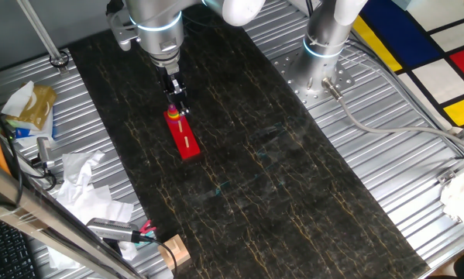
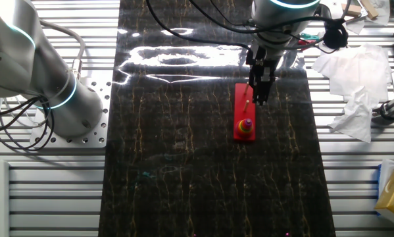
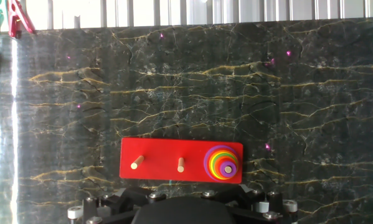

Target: Take out one Hanoi block and throw it aside

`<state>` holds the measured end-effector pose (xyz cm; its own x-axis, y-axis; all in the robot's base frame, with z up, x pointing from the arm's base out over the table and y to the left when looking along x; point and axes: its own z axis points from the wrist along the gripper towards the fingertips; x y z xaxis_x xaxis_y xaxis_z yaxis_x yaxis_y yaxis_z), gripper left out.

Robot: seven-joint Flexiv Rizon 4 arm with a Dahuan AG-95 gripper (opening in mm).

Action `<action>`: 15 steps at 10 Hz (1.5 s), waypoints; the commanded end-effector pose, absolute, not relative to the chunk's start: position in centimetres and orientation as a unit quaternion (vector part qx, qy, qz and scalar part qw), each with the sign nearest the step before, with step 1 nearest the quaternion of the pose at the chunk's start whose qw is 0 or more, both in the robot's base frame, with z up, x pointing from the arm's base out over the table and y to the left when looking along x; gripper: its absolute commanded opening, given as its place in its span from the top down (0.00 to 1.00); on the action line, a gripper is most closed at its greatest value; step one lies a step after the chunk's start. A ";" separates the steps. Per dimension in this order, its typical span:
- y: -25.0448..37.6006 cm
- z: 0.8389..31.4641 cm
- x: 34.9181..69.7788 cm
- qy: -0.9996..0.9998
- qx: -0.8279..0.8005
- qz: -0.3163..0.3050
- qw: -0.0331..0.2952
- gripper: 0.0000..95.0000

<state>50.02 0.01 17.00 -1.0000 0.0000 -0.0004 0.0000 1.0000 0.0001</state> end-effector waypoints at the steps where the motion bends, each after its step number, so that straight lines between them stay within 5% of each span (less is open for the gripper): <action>1: 0.0 17.0 50.0 0.997 -0.055 0.006 0.055 1.00; 15: 0.1 17.1 50.0 0.998 -0.044 -0.002 0.052 1.00</action>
<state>49.90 0.02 17.19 -0.9905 -0.0890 -0.1045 -0.0885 0.9960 -0.0086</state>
